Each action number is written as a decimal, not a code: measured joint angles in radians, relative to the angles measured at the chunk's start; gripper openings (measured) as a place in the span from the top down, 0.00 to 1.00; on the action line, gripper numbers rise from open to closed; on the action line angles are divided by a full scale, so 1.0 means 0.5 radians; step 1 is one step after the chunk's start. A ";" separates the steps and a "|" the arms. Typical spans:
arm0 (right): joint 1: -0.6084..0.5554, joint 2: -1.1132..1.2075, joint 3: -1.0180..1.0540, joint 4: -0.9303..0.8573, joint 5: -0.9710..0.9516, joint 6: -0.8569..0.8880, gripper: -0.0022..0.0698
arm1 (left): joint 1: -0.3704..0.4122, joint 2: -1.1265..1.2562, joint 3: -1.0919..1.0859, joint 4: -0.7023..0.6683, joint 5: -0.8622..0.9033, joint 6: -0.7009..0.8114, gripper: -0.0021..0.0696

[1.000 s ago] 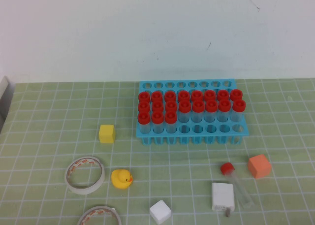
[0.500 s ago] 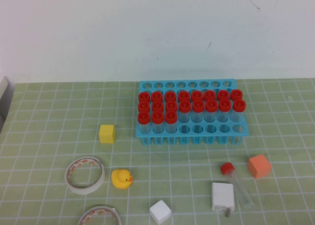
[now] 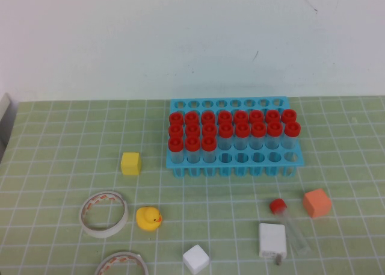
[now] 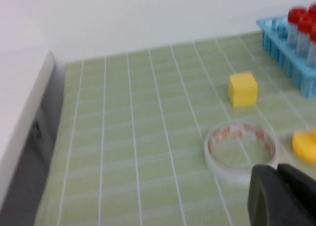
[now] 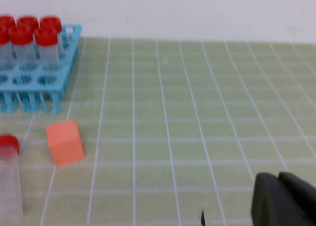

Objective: Place the test tubes

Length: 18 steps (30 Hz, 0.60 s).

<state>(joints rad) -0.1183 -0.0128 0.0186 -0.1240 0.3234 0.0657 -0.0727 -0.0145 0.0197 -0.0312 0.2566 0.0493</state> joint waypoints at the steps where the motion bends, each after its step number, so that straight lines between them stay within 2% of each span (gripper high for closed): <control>1: 0.000 0.000 0.011 0.000 -0.051 0.000 0.97 | 0.000 0.000 0.000 -0.004 -0.052 0.000 0.97; 4: 0.000 0.000 0.019 0.000 -0.279 0.000 0.97 | 0.000 0.000 0.000 -0.004 -0.377 0.000 0.97; 12: 0.000 0.000 0.019 -0.005 -1.197 0.117 0.97 | 0.000 0.000 0.000 -0.007 -1.359 0.000 0.97; 18: 0.000 0.000 0.019 -0.006 -1.445 0.219 0.97 | 0.000 0.000 0.000 -0.011 -1.706 0.000 0.97</control>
<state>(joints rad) -0.1183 -0.0128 0.0280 -0.1271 -0.3992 0.1753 -0.0727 -0.0145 0.0197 -0.0368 -0.5965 0.0493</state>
